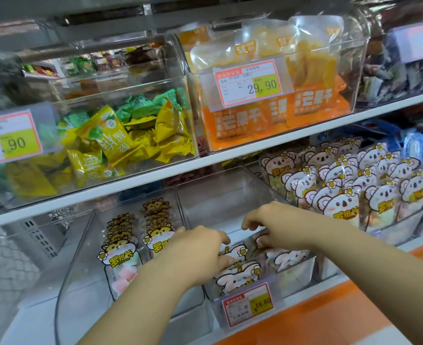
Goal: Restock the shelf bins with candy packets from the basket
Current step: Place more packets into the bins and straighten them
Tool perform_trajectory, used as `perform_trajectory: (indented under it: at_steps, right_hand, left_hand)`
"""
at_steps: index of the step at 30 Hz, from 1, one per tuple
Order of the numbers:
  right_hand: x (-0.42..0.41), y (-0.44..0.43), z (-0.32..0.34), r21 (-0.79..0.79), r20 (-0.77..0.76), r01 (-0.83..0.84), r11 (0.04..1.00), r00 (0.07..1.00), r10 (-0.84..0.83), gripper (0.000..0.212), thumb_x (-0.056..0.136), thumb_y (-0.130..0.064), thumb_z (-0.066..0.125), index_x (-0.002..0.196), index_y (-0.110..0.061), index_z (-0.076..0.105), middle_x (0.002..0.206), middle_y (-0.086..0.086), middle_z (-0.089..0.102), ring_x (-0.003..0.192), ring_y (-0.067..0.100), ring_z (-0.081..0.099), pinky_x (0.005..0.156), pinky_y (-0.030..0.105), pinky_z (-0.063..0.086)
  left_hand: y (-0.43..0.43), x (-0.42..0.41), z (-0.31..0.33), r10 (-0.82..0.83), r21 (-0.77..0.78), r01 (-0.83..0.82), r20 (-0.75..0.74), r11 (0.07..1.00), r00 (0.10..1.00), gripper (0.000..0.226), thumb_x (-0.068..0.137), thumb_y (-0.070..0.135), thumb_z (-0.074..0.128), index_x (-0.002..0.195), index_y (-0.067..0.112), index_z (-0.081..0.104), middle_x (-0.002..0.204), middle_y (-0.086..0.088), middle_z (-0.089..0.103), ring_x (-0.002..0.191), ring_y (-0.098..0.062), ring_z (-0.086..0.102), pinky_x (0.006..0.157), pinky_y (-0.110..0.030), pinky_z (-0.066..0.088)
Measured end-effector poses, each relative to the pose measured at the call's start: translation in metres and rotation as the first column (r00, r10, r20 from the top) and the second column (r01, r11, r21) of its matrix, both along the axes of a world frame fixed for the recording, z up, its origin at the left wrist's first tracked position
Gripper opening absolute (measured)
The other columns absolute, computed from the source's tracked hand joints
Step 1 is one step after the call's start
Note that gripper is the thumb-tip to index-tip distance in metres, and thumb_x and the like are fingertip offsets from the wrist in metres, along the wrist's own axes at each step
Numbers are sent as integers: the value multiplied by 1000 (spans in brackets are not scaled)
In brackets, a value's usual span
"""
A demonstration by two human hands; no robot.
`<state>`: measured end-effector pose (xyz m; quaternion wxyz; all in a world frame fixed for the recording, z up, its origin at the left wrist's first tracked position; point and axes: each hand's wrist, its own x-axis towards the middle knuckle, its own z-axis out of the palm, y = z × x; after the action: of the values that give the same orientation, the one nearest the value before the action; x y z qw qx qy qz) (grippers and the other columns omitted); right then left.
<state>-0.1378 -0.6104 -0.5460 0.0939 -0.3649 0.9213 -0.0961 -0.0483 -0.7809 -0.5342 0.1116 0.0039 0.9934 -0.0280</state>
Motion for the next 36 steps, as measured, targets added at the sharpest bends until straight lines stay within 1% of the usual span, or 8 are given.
perform_trajectory:
  at_steps: [2, 5, 11, 15, 22, 27, 33, 36]
  right_hand:
    - [7, 4, 5, -26, -24, 6, 1000, 1000, -7, 45, 96, -14, 59, 139, -28, 53, 137, -6, 58, 121, 11, 55, 93, 23, 45]
    - [21, 11, 13, -85, -97, 22, 996, 995, -30, 42, 98, -18, 57, 138, -32, 53, 139, -9, 56, 98, 3, 54, 77, 19, 37]
    - [81, 11, 8, -315, -231, -82, 946, 973, 7, 26, 95, -27, 60, 121, -29, 64, 116, -12, 65, 107, 8, 57, 86, 25, 45]
    - [133, -1, -23, -421, -152, -121, 899, 986, 62, 20, 91, -30, 61, 110, -29, 68, 107, -14, 68, 100, 7, 62, 86, 32, 51]
    - [198, -26, -117, -343, 121, -110, 933, 980, 160, 21, 89, -20, 68, 110, -22, 71, 97, -8, 72, 89, 12, 65, 83, 32, 53]
    - [219, -34, -193, -71, 331, -100, 993, 936, 118, 23, 91, -26, 63, 114, -25, 67, 99, -12, 67, 91, 8, 64, 87, 28, 54]
    - [219, -18, -261, 237, 482, -62, 970, 874, -62, 50, 94, -28, 61, 139, -10, 50, 133, 11, 59, 113, 26, 59, 92, 34, 49]
    - [223, -11, -288, 309, 551, -10, 951, 817, -170, 33, 100, -18, 54, 127, 0, 51, 105, 9, 63, 87, 19, 57, 73, 24, 45]
  left_hand:
    - [1, 4, 1, -8, 12, 9, -24, 1000, 1000, 49, 98, 55, 50, 144, 38, 44, 136, 5, 60, 125, -21, 54, 108, -39, 36]
    - [2, 15, 4, -14, 62, 21, -107, 998, 994, 47, 99, 51, 49, 144, 37, 44, 137, 8, 60, 126, -18, 53, 109, -38, 35]
    - [-4, 67, 1, -10, 217, 110, -416, 970, 909, 37, 101, 38, 50, 137, 34, 53, 130, 11, 61, 116, -15, 56, 103, -37, 41]
    - [-10, 119, -22, 48, 347, 124, -448, 929, 893, 31, 98, 32, 55, 128, 33, 60, 122, 9, 65, 112, -17, 59, 96, -38, 46]
    - [-36, 234, -133, 365, 631, -205, -133, 748, 922, 29, 95, 22, 62, 124, 26, 66, 116, 6, 70, 99, -10, 65, 92, -34, 52]
    - [-38, 299, -223, 419, 580, -426, 155, 695, 895, 32, 101, 30, 52, 132, 30, 60, 114, 12, 66, 95, -7, 62, 73, -17, 47]
    - [-37, 325, -289, 340, 444, -535, 446, 719, 828, 46, 96, 38, 58, 141, 29, 51, 138, 1, 55, 121, -23, 57, 98, -36, 50]
    - [-28, 322, -310, 259, 410, -509, 526, 757, 810, 63, 90, 46, 63, 147, 31, 43, 148, 0, 45, 130, -24, 50, 104, -40, 46]
